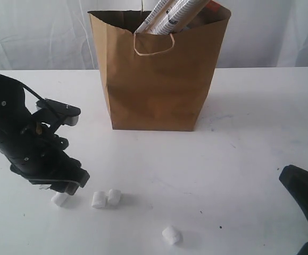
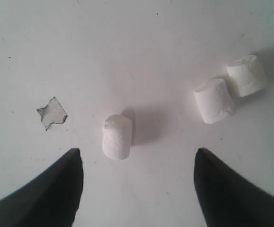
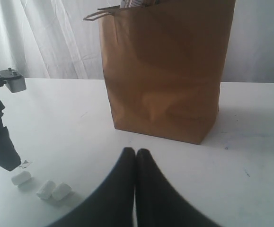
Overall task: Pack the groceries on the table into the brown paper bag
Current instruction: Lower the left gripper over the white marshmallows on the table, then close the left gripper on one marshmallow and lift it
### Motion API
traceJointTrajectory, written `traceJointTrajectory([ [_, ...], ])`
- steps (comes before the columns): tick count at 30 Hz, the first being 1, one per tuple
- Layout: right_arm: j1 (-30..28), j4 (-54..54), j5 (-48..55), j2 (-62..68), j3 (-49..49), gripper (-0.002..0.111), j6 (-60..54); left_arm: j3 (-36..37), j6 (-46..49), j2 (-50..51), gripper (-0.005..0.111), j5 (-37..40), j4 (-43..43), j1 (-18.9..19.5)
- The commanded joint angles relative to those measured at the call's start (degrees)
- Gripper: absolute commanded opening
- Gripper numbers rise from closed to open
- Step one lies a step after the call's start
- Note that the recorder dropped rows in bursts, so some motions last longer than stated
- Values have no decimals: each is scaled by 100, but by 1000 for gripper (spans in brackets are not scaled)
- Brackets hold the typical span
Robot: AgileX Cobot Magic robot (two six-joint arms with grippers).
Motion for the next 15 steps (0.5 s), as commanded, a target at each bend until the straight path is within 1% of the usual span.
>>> traceJointTrajectory([
  [1,-29,2,-25,-41,32,0,12,-24,89,120,70,110,-67,27],
  [6,-29,2,-25,-41,32,0,12,-24,102,343,70,44,-67,40],
  [13,-29,2,-25,-41,32,0,12,78,126,554,69,-109,-67,319],
  [15,-29,2,-25,-41,32,0,12,134,126,554,67,-236,-81,341],
])
